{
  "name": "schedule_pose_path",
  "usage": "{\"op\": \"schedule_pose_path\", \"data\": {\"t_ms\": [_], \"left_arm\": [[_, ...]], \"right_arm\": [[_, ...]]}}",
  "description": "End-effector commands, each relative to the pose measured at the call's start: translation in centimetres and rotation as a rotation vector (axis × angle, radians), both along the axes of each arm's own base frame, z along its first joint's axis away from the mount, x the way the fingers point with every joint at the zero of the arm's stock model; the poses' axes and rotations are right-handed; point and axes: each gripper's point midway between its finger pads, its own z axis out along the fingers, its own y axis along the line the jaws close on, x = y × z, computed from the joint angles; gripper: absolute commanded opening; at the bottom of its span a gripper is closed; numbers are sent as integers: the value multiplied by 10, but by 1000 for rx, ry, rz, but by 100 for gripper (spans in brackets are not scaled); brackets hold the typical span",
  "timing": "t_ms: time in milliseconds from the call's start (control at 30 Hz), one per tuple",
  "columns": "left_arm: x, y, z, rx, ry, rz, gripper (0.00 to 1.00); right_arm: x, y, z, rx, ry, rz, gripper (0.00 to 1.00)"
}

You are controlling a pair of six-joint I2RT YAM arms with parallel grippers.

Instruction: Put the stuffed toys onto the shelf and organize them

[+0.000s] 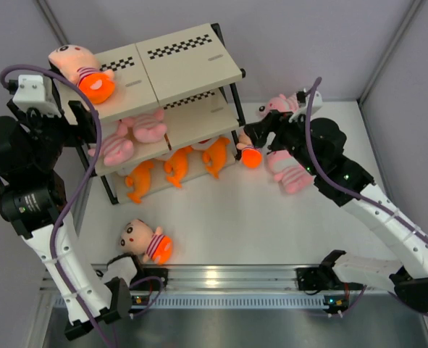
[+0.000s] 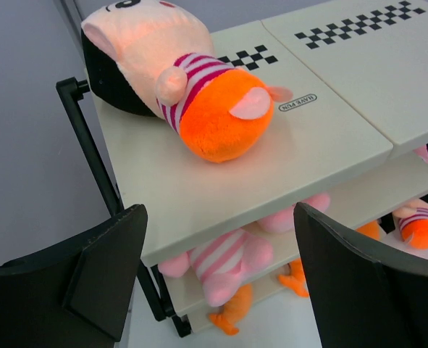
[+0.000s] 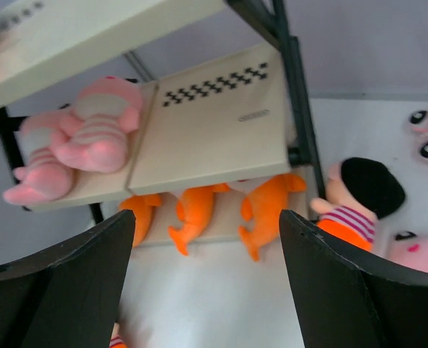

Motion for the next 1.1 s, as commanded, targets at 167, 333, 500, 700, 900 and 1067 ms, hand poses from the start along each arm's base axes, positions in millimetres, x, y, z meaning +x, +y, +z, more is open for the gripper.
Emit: {"op": "schedule_pose_path", "data": {"t_ms": [167, 333, 500, 700, 900, 1067], "left_arm": [[-43, -11, -45, 81, 114, 0, 88], [-72, -10, -79, 148, 223, 31, 88], [-93, -13, -111, 171, 343, 19, 88], [-99, -22, -120, 156, 381, -28, 88], [-99, -32, -125, 139, 388, -86, 88], [-98, -52, -135, 125, 384, -217, 85]], "right_arm": [[46, -65, -133, -218, 170, -56, 78], [69, -46, -186, -369, 173, 66, 73], [103, -33, -219, -439, 152, 57, 76], [144, -18, -272, -464, 262, 37, 76], [158, -14, -290, -434, 301, 8, 26], [121, -47, -264, -420, 316, -76, 0]]}}
